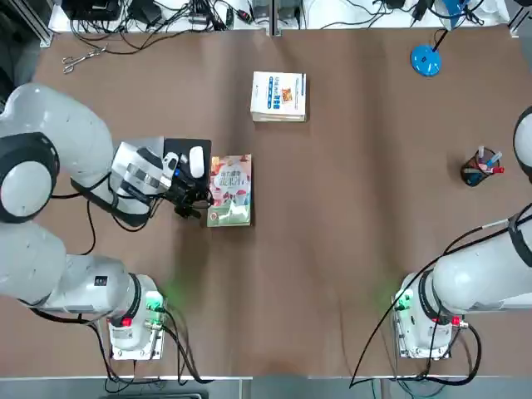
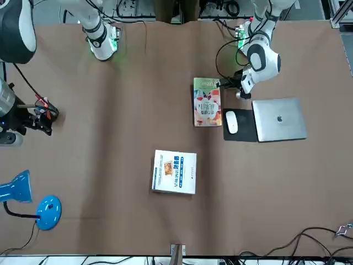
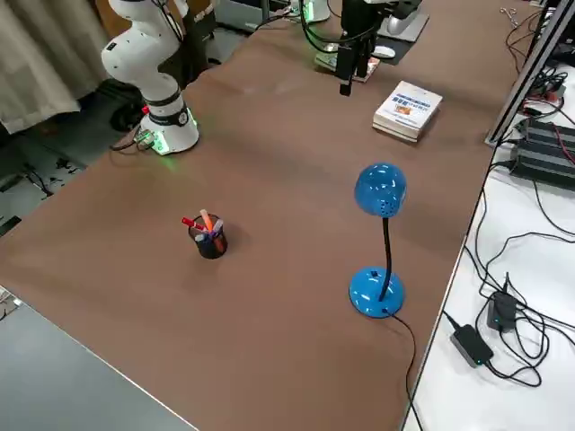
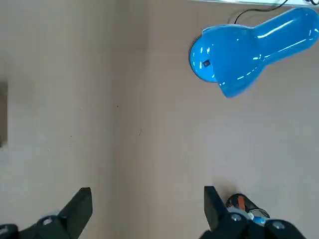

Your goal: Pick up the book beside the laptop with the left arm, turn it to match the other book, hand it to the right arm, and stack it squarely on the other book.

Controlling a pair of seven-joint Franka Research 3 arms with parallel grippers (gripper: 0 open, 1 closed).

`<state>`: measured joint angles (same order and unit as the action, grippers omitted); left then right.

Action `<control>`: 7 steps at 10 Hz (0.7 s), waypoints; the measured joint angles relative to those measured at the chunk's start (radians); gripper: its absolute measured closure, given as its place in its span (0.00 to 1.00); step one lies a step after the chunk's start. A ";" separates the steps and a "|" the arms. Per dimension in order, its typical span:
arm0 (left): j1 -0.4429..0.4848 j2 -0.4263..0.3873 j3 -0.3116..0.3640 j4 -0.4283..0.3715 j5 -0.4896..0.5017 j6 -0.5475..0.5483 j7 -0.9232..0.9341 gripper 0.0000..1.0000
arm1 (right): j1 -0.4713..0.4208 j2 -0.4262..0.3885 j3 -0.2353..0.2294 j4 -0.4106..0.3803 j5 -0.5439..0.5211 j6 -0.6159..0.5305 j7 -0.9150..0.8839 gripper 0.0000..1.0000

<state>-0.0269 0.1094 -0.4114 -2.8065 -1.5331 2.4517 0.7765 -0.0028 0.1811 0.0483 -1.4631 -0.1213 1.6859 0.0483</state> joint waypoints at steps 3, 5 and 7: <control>0.002 0.037 -0.006 0.009 -0.060 0.006 0.064 0.06 | -0.005 0.000 -0.006 -0.001 0.000 -0.003 0.000 0.01; 0.002 0.046 -0.006 0.022 -0.090 0.006 0.103 0.06 | -0.004 0.001 -0.005 -0.002 0.000 -0.006 0.000 0.01; 0.002 0.058 -0.006 0.028 -0.113 0.006 0.129 0.06 | -0.002 0.001 -0.002 -0.003 0.000 -0.006 -0.001 0.01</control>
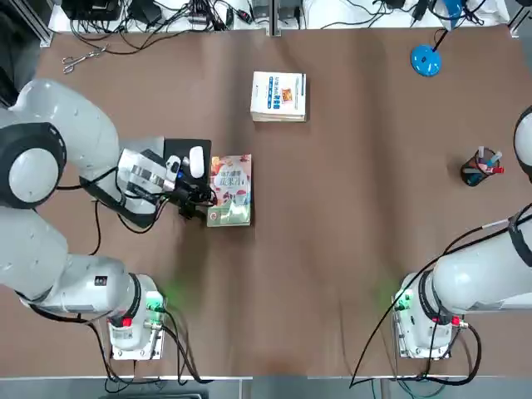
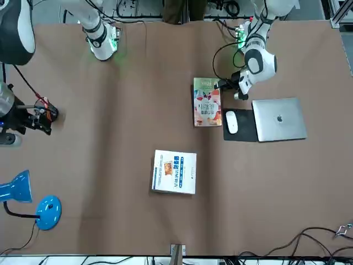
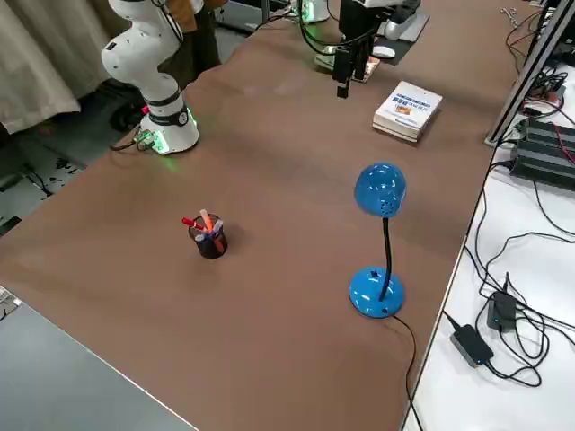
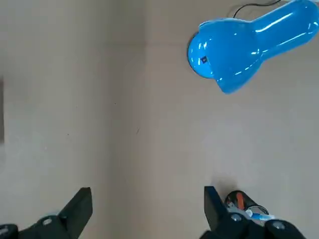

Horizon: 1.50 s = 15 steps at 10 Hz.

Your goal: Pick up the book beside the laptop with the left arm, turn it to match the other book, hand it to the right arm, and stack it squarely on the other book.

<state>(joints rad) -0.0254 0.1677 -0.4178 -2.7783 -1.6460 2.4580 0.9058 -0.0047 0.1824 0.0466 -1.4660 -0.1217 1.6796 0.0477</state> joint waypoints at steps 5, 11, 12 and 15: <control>-0.002 0.032 -0.018 0.053 -0.023 0.000 0.010 0.08 | 0.049 0.000 0.009 0.000 0.000 0.008 0.102 0.01; 0.001 0.062 -0.022 0.091 -0.027 0.000 0.010 0.19 | 0.023 0.015 0.000 0.000 0.001 0.004 0.078 0.01; 0.001 0.063 -0.021 0.091 -0.027 0.000 0.010 0.34 | -0.011 0.016 -0.002 0.000 0.001 0.004 0.052 0.01; 0.002 0.062 -0.021 0.095 -0.027 0.000 0.012 0.77 | -0.038 0.016 0.000 0.001 0.027 0.004 0.028 0.01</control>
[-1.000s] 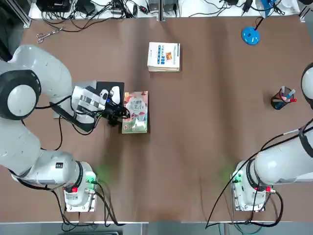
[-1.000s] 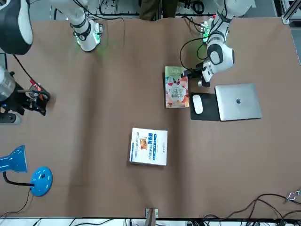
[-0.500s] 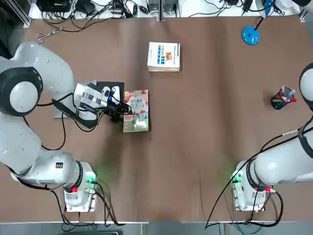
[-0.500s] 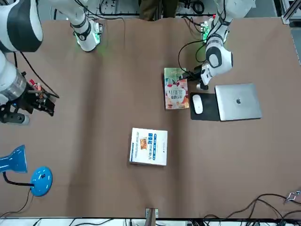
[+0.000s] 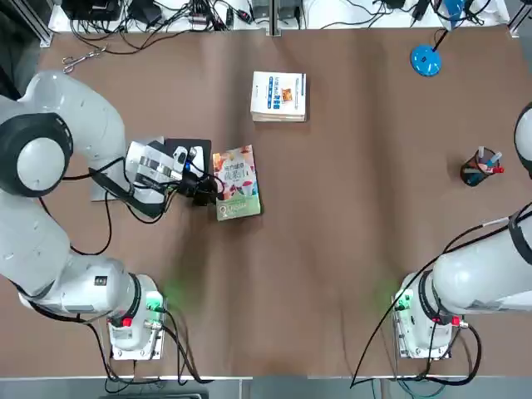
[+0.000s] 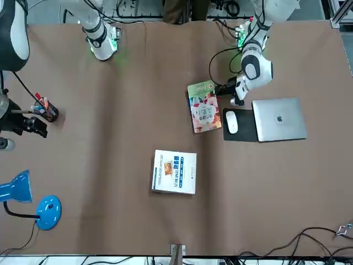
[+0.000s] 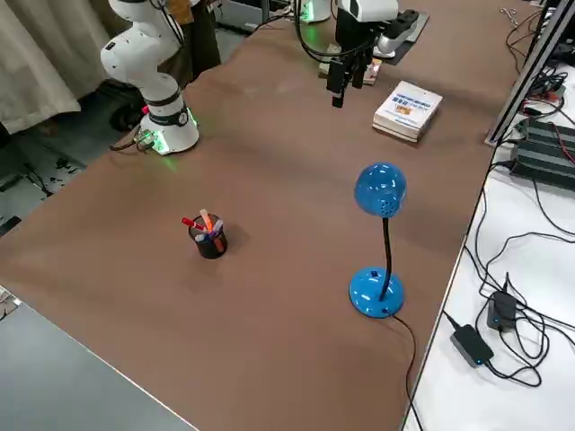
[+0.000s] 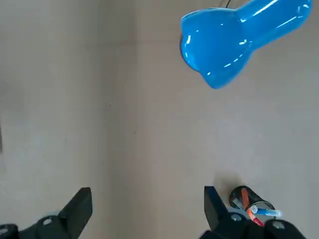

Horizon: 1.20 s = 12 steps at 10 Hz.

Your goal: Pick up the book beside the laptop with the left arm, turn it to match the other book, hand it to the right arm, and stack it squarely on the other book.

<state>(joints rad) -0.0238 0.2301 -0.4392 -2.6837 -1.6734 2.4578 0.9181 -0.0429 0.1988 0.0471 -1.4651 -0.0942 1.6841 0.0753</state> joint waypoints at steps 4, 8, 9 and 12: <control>0.001 -0.032 0.000 0.027 0.000 0.002 0.019 0.81 | 0.007 0.001 0.007 -0.001 0.005 -0.032 0.000 0.01; 0.001 -0.155 0.000 0.063 0.058 0.008 0.024 0.85 | 0.014 0.002 0.011 -0.007 0.013 -0.086 0.000 0.05; 0.001 -0.194 0.000 0.071 0.064 0.006 0.024 0.85 | 0.016 0.002 0.011 -0.007 0.014 -0.099 0.000 0.14; 0.017 -0.268 0.003 0.142 0.095 -0.008 0.017 0.85 | 0.028 0.002 0.013 -0.007 0.015 -0.107 -0.001 0.68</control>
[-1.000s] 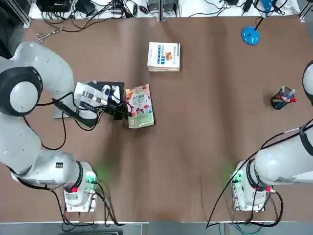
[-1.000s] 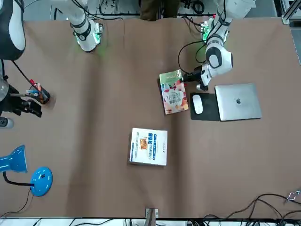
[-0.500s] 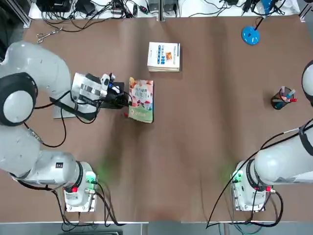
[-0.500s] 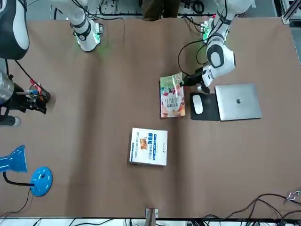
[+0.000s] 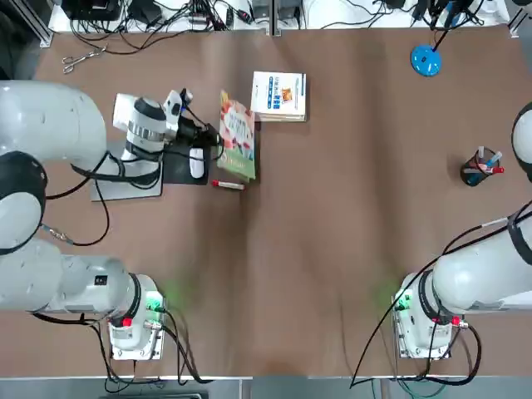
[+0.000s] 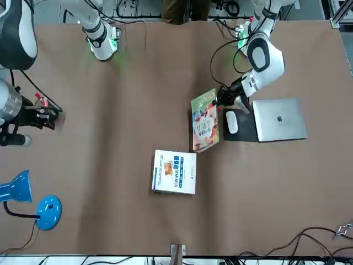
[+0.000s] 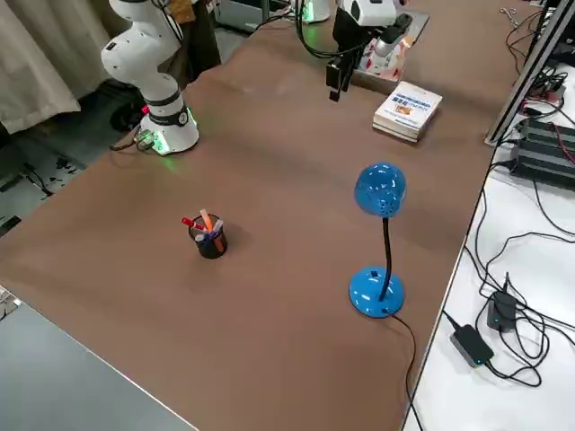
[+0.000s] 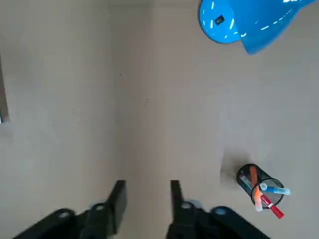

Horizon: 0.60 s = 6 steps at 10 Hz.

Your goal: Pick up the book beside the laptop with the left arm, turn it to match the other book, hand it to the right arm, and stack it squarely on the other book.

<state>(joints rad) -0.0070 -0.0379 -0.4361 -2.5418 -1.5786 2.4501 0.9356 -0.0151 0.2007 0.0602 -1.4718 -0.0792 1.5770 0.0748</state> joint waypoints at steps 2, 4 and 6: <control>0.019 -0.003 0.001 0.080 0.044 -0.007 -0.003 0.85 | 0.000 0.000 -0.001 0.000 0.000 0.000 0.000 0.99; 0.057 0.006 0.002 0.158 0.164 -0.045 -0.036 0.85 | -0.001 0.000 -0.003 0.000 0.000 -0.001 0.000 1.00; 0.102 0.051 0.004 0.264 0.284 -0.103 -0.082 0.85 | -0.001 0.000 -0.003 0.000 0.019 -0.001 0.000 1.00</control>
<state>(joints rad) 0.0952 0.0134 -0.4317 -2.2778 -1.2949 2.3471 0.8535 -0.0165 0.2009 0.0567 -1.4721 -0.0605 1.5755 0.0750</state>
